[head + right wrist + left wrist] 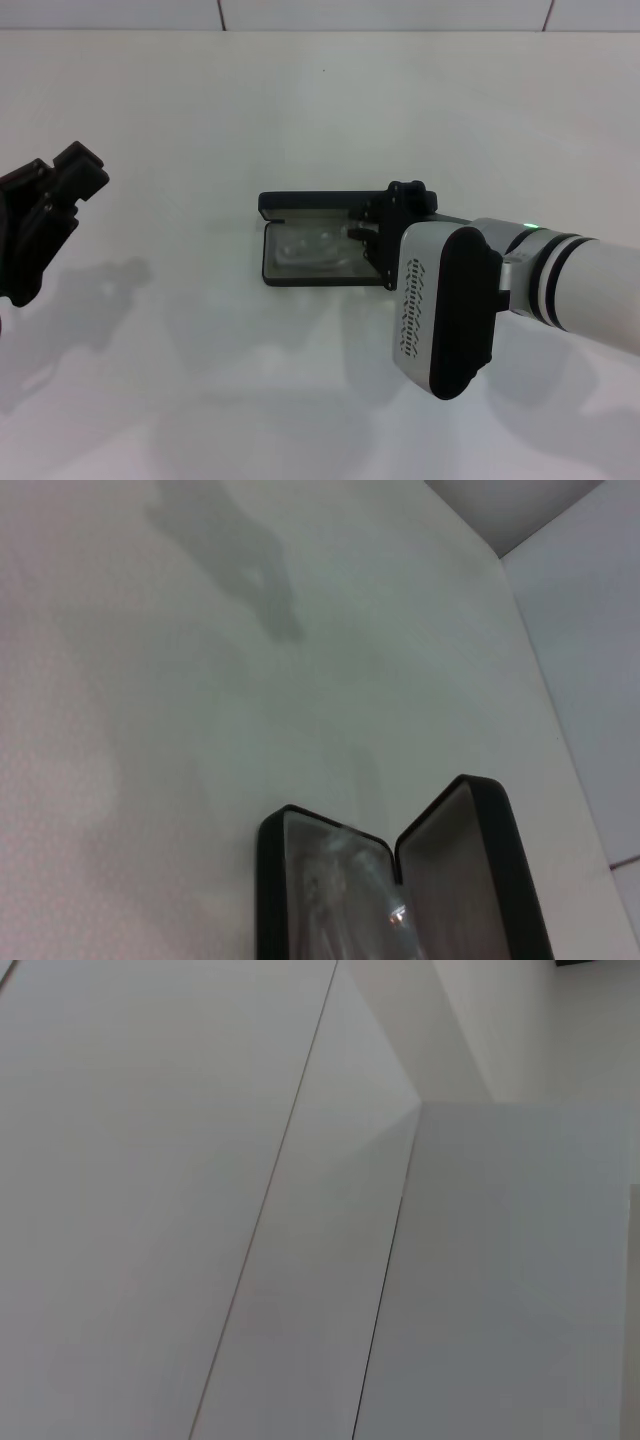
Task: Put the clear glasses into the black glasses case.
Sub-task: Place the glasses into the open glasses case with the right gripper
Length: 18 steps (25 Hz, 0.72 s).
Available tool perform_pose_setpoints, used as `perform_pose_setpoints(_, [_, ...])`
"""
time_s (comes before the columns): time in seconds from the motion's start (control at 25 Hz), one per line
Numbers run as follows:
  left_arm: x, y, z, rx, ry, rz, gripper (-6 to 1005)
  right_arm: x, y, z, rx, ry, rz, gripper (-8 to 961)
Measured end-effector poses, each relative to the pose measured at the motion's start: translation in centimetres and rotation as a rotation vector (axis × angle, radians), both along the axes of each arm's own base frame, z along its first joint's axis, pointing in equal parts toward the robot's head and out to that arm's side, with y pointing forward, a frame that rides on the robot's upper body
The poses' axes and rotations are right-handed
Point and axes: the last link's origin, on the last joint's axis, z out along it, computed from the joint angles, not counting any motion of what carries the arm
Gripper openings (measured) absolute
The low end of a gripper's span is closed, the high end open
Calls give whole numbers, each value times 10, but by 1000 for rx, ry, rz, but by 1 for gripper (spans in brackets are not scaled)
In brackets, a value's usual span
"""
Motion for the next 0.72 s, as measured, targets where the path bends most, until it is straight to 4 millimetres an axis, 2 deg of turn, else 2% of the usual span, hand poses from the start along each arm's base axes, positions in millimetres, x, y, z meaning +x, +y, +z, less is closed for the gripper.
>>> perform_pose_setpoints(0.12, [0,0,0,1,0,-1,126,2,1,0,4,-11,3,70])
perform_pose_setpoints(0.2, [0,1,0,0,0,-2,126,3,1,0,5,-12,2,129])
perform_pose_setpoints(0.72, [0,-1,0,-4,1,-1,126,2,-8,1,-18,12,-56,133])
